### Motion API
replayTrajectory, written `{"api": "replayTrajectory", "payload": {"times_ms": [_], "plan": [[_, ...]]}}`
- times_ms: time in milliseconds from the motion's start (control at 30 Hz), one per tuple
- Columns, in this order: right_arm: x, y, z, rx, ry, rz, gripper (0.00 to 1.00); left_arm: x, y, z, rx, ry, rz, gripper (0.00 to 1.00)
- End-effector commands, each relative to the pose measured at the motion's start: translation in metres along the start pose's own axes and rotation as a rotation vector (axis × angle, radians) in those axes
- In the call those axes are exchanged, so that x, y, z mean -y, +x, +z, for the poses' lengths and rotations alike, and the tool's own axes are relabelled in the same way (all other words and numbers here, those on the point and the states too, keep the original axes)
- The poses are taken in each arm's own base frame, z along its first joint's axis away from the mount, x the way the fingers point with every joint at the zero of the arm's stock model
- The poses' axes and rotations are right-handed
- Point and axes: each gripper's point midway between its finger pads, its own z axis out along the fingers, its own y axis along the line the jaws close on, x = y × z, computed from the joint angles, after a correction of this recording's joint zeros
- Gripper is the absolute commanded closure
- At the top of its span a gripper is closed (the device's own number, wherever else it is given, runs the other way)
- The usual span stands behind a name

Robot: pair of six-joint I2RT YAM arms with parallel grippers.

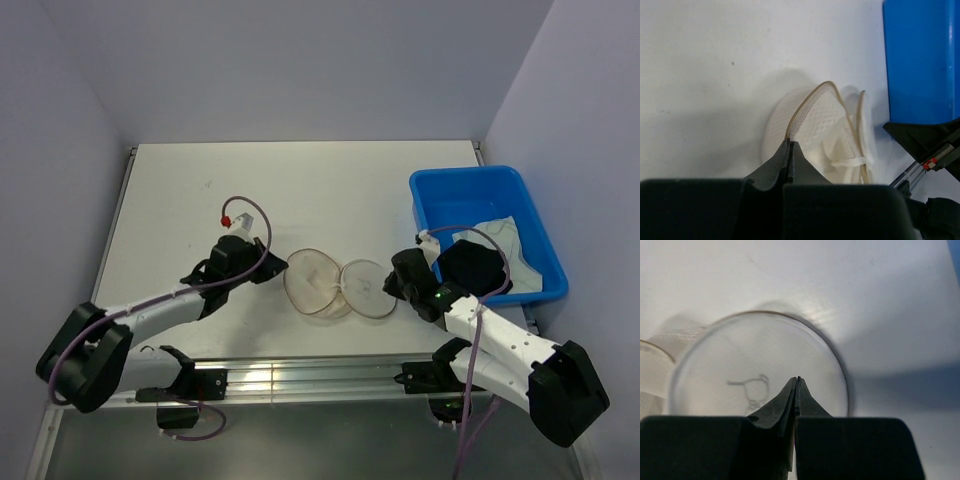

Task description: Place the bra in the laundry bag and zip it closed

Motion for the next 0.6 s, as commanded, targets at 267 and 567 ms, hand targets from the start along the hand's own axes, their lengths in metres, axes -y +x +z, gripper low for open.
{"api": "replayTrajectory", "payload": {"times_ms": [267, 567], "plan": [[-0.105, -0.116, -0.057, 0.291, -0.296, -0.056, 1.00, 0.043, -0.122, -0.085, 0.398, -0.160, 0.184, 1.00], [-0.184, -0.040, -0.062, 0.088, -0.518, -0.293, 0.95, 0.032, -0.098, -0.081, 0.360, -0.139, 0.201, 1.00]]}}
